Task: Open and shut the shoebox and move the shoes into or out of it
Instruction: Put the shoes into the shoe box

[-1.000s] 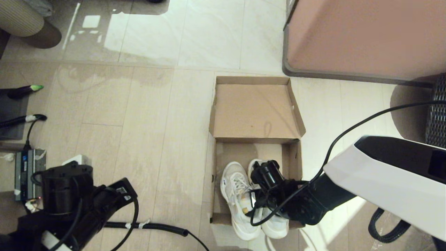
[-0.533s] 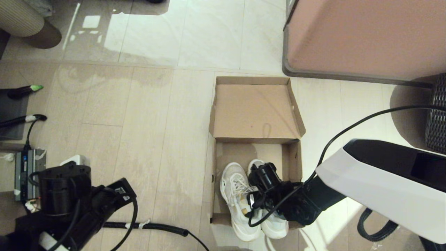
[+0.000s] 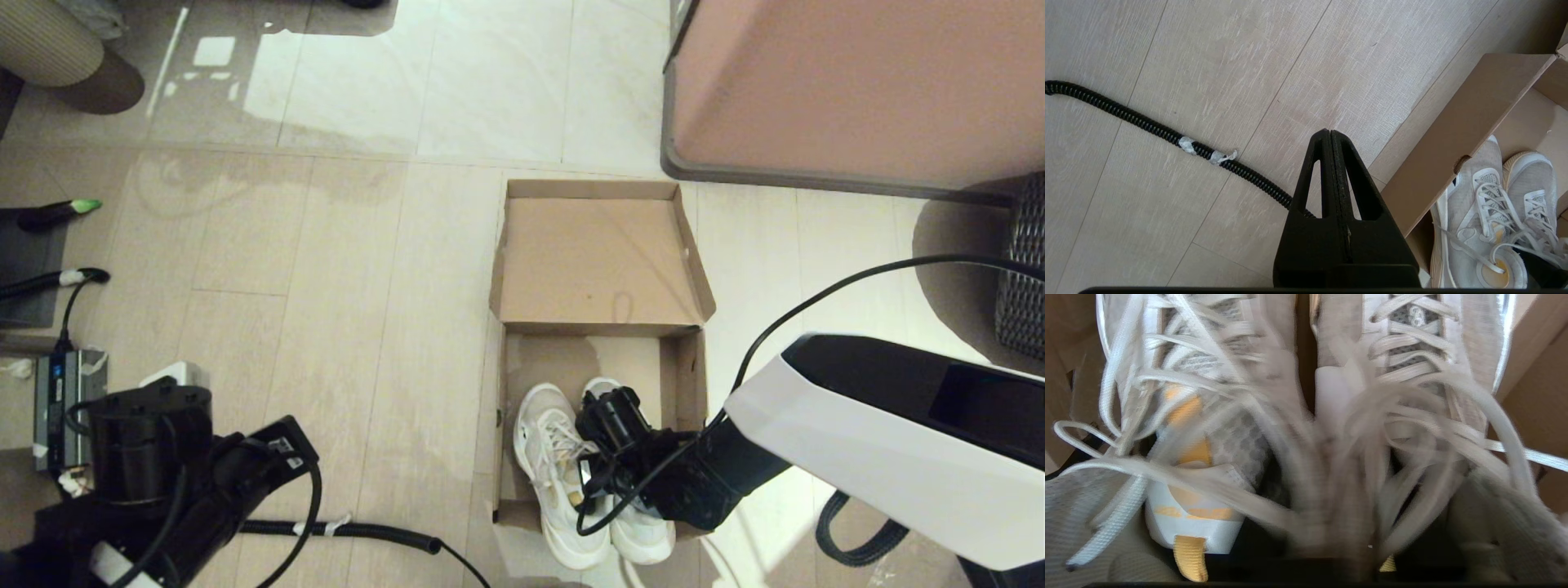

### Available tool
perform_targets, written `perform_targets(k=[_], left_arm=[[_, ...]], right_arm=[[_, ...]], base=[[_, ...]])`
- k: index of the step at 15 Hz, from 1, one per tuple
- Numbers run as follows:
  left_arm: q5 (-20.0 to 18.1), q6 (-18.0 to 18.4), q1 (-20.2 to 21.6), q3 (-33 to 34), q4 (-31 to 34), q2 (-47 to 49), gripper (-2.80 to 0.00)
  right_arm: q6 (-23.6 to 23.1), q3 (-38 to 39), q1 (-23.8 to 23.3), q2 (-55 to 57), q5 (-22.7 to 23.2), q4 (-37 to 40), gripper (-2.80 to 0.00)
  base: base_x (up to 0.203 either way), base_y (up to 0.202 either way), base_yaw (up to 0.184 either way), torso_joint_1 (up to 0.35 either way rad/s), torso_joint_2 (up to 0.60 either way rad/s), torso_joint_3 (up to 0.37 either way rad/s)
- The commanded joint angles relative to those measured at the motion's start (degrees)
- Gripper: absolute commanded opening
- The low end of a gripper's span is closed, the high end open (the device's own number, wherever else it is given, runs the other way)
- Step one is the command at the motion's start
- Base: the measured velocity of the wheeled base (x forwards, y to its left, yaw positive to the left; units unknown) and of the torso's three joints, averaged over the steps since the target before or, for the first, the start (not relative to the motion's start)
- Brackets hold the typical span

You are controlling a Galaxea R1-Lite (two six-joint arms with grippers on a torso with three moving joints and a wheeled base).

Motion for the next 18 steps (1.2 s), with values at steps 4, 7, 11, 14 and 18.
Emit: perform_targets(k=[4,7,11,14,18], left_arm=[[0.06,-0.10,0.00,-0.48,-0.28,0.43,-2.80],[-0.02,-0.19,0.00,-0.53,-0.28,0.47,-2.80],[-0.02,-0.19,0.00,-0.40,-0.28,0.33,-2.80],[0.06,-0.19,0.00,-0.05,-0.28,-0.01,-2.80],[0.06,-0.19,0.00,-0.13,-0.28,0.10,-2.80]], right_arm=[[-2.68,-0.15,-0.01,-4.25,-1.39,1.01,-2.80],[-3.25,0.55,0.00,-6.54,-3.29,1.02,-2.80],[-2.84,0.05,-0.03,-4.93,-4.12,0.28,-2.80],[-2.78,-1.45,-0.09,-2.74,-5.34,-2.10,-2.80],[-2.77,-2.94,-0.35,-1.49,-6.21,-3.46,-2.80]], base=[[0.000,0.000,0.000,0.000,0.00,0.000],[0.000,0.000,0.000,0.000,0.00,0.000],[0.000,0.000,0.000,0.000,0.00,0.000],[0.000,0.000,0.000,0.000,0.00,0.000],[0.000,0.000,0.000,0.000,0.00,0.000]])
